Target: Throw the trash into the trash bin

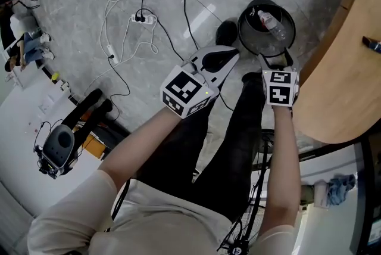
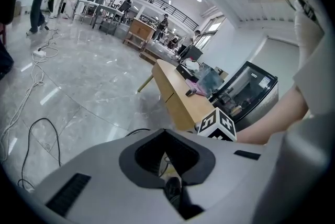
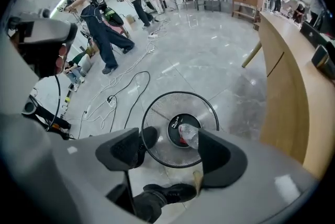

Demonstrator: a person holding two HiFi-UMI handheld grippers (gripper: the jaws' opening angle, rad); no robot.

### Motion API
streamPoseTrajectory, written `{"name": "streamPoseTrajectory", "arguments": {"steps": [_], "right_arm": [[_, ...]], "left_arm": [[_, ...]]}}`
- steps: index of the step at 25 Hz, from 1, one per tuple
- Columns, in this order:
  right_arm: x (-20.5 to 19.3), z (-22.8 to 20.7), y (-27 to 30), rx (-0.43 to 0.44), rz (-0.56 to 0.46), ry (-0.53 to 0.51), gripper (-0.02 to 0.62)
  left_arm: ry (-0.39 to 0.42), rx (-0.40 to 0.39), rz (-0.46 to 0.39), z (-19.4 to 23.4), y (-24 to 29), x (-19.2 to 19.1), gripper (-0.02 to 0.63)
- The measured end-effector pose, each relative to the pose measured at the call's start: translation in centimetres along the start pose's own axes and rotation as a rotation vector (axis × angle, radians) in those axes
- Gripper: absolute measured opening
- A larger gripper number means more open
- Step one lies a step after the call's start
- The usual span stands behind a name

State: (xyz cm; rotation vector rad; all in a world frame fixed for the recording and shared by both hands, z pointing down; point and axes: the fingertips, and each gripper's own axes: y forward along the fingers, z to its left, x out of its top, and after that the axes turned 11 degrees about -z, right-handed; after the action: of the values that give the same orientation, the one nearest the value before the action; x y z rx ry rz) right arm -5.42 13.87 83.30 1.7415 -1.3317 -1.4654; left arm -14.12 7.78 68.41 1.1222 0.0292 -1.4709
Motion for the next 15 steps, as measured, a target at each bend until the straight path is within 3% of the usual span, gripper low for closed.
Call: {"name": "streamPoseTrajectory", "arguments": {"steps": [15], "right_arm": [[2.9, -2.5, -5.7, -0.013, -0.075, -0.041, 0.365]], "left_arm": [[0.023, -0.037, -0.009, -4.7, 1.8, 1.5, 0.006]]}}
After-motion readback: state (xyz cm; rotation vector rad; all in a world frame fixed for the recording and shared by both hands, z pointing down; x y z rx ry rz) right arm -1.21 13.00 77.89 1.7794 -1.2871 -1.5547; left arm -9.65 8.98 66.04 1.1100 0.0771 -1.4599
